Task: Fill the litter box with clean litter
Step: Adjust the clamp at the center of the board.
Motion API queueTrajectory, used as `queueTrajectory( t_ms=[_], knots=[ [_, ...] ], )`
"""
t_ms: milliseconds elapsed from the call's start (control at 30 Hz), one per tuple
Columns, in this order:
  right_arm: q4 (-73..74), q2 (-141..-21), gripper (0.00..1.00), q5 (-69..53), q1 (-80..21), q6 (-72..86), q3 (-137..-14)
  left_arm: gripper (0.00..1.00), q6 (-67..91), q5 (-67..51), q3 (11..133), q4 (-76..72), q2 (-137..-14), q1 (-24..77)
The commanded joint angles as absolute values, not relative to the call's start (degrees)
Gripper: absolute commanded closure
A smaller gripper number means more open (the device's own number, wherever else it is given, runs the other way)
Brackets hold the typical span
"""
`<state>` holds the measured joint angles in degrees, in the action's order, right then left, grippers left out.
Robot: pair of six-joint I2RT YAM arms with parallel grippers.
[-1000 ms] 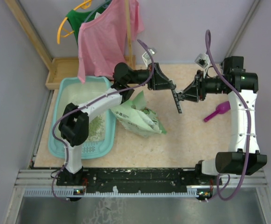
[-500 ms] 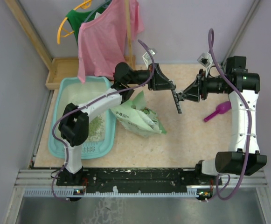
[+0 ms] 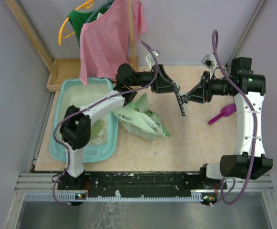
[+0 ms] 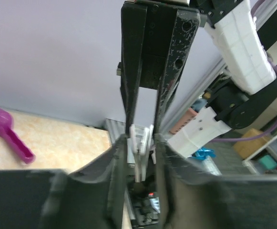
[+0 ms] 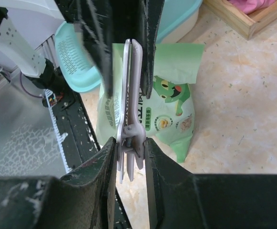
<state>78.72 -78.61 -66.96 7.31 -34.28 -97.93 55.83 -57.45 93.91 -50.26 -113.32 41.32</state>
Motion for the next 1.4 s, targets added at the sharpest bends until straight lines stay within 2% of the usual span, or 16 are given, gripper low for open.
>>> queueTrajectory(
  t_ms=[0, 33, 67, 100, 367, 500, 633, 700, 767, 800, 833, 867, 1033, 1167, 1367],
  knots=[
    [78.65, -77.16, 1.00, -66.74, 8.06, -36.03, -99.30, 0.42, 54.40, -57.63, 93.45, -50.75, -110.47, 41.03],
    [79.23, -77.23, 1.00, -66.79, 8.08, -36.58, -99.39, 0.13, 54.40, -57.77, 93.19, -51.83, -110.15, 41.04],
    [79.73, -77.34, 1.00, -66.73, 8.09, -37.06, -99.48, 0.02, 54.49, -58.09, 92.74, -53.63, -109.90, 41.04],
    [80.31, -77.42, 1.00, -66.76, 8.09, -37.58, -99.61, 0.01, 54.60, -58.26, 92.39, -55.07, -109.60, 40.97],
    [85.02, -78.12, 1.00, -65.26, 8.09, -40.71, -101.68, 0.01, 45.21, -58.69, 91.16, -47.46, -105.42, 38.71],
    [84.82, -77.69, 1.00, -67.93, 8.21, -40.54, -101.06, 0.01, 30.07, -56.20, 93.75, -26.34, -102.39, 38.32],
    [85.65, -79.37, 1.00, -78.47, 9.83, -38.60, -100.96, 0.01, 13.83, -47.17, 100.85, -4.37, -100.75, 38.23],
    [85.07, -80.41, 1.00, -84.35, 10.92, -36.03, -99.23, 0.01, 9.03, -42.39, 101.39, 0.56, -98.82, 38.23],
    [80.74, -80.41, 1.00, -89.13, 11.39, -29.21, -95.35, 0.01, 5.15, -37.90, 100.73, 3.56, -96.48, 38.23],
    [69.32, -79.31, 1.00, -93.54, 11.61, -20.25, -90.94, 0.01, 3.63, -36.21, 100.22, 4.83, -95.24, 38.22],
    [56.44, -77.69, 1.00, -94.75, 11.21, -4.72, -86.12, 0.01, 2.12, -34.42, 99.59, 6.01, -94.13, 38.23],
    [50.26, -76.83, 1.00, -94.90, 9.99, 1.40, -83.58, 0.01, 0.87, -32.83, 99.05, 7.06, -92.93, 38.23],
    [50.52, -76.87, 1.00, -94.92, 6.61, 1.58, -80.98, 0.01, -2.05, -26.08, 92.49, 6.67, -86.19, 38.15],
    [61.89, -78.41, 1.00, -94.89, 6.03, -8.91, -81.63, 0.01, -3.32, -24.23, 89.68, 6.91, -83.99, 38.01],
    [64.69, -78.40, 1.00, -94.88, 4.74, -8.89, -77.93, 0.01, -4.03, -22.33, 88.35, 7.53, -83.20, 37.88]
  ],
)
